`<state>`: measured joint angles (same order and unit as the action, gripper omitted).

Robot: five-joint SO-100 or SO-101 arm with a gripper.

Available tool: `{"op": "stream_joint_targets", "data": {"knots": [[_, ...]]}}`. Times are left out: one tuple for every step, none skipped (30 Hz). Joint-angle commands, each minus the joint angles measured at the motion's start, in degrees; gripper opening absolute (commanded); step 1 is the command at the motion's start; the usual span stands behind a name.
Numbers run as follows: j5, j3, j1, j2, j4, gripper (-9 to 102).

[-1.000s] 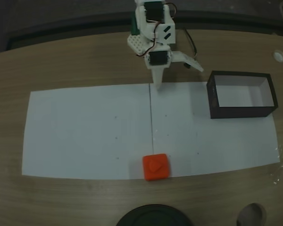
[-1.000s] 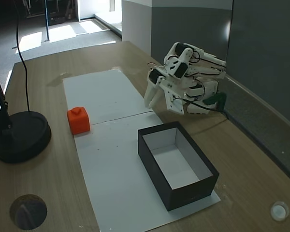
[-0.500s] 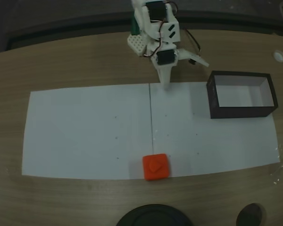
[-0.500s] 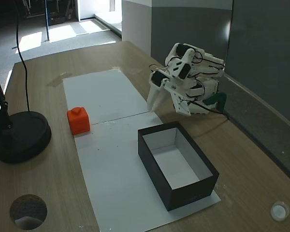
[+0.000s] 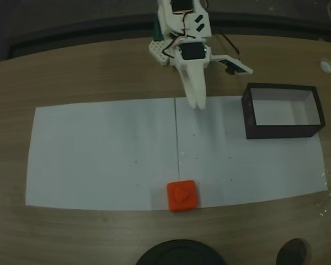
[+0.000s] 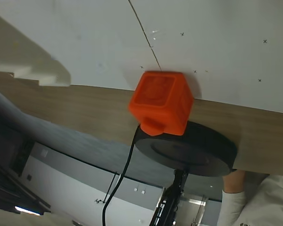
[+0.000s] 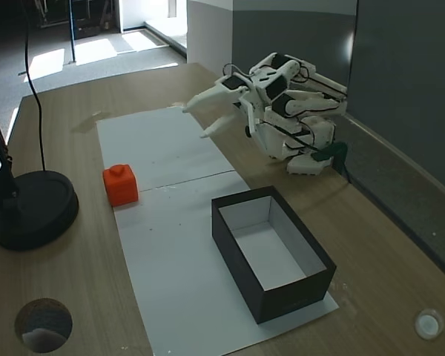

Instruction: Grab a orange square and put it in the box.

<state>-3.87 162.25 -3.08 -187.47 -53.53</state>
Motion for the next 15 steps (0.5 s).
{"op": "stream_joint_targets", "data": {"knots": [[0.26,-12.74,1.93,12.74,1.32,28],[0.35,-16.35,2.46,17.84,1.32,28],[0.35,-19.95,2.55,23.38,1.23,28],[0.35,-23.64,2.55,28.92,1.14,28],[0.35,-27.33,2.55,34.8,0.88,28],[0.35,-30.94,2.55,40.78,0.7,28],[0.44,-34.72,2.81,46.76,0.53,28],[0.44,-38.23,3.08,52.56,0.44,28],[0.44,-41.66,3.16,58.1,0.44,28],[0.44,-44.91,3.16,63.28,0.26,28],[0.44,-48.25,3.16,68.29,-0.62,28],[0.44,-51.68,3.16,73.04,-1.76,28],[0.7,-55.02,3.16,77.26,-2.9,28],[1.67,-58.18,3.16,80.95,-3.96,28],[2.46,-61.26,3.25,84.55,-5.01,28]]}}
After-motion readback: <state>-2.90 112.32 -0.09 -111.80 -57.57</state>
